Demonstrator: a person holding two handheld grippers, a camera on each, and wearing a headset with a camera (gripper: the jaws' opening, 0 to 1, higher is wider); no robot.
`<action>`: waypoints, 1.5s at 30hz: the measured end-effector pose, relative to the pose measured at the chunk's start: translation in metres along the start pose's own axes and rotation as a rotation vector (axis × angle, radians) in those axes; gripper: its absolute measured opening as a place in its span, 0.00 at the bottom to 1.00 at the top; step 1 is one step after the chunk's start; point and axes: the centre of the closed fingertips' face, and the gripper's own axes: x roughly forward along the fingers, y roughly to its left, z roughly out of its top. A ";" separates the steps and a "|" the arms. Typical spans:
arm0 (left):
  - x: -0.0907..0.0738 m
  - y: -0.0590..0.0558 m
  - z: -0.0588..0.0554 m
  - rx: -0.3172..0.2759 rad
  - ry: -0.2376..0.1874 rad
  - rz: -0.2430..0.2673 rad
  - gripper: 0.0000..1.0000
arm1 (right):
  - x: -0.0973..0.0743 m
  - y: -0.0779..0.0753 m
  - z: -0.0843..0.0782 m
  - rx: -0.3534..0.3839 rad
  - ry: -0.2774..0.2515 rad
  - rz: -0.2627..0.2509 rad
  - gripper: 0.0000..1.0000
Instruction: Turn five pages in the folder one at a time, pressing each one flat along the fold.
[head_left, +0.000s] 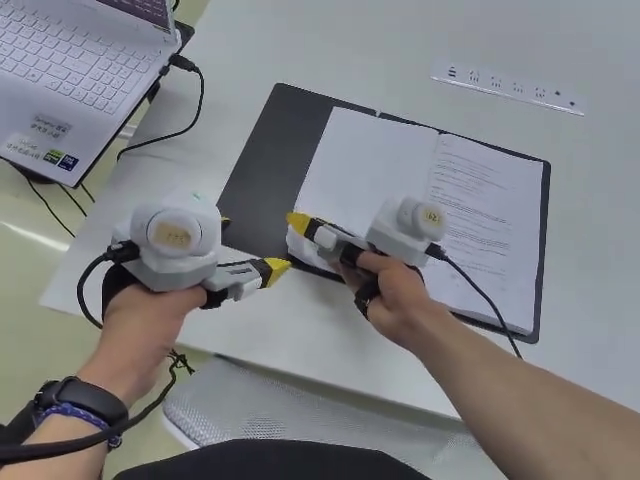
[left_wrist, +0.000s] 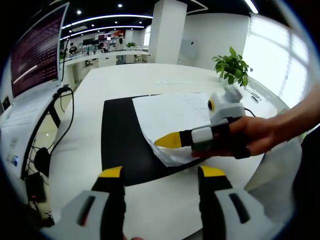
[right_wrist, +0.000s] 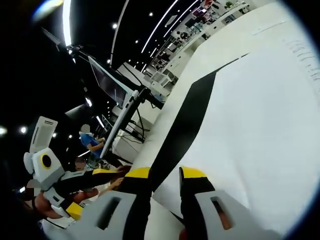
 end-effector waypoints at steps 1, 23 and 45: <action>0.000 0.000 0.000 0.001 0.001 -0.002 0.58 | -0.003 0.001 0.002 -0.004 -0.002 0.007 0.22; 0.034 -0.004 0.031 0.117 0.001 -0.059 0.51 | -0.102 -0.036 0.058 -0.155 -0.100 -0.127 0.26; 0.086 -0.026 0.018 0.267 0.083 -0.177 0.40 | -0.138 -0.039 0.057 -0.223 -0.060 -0.145 0.32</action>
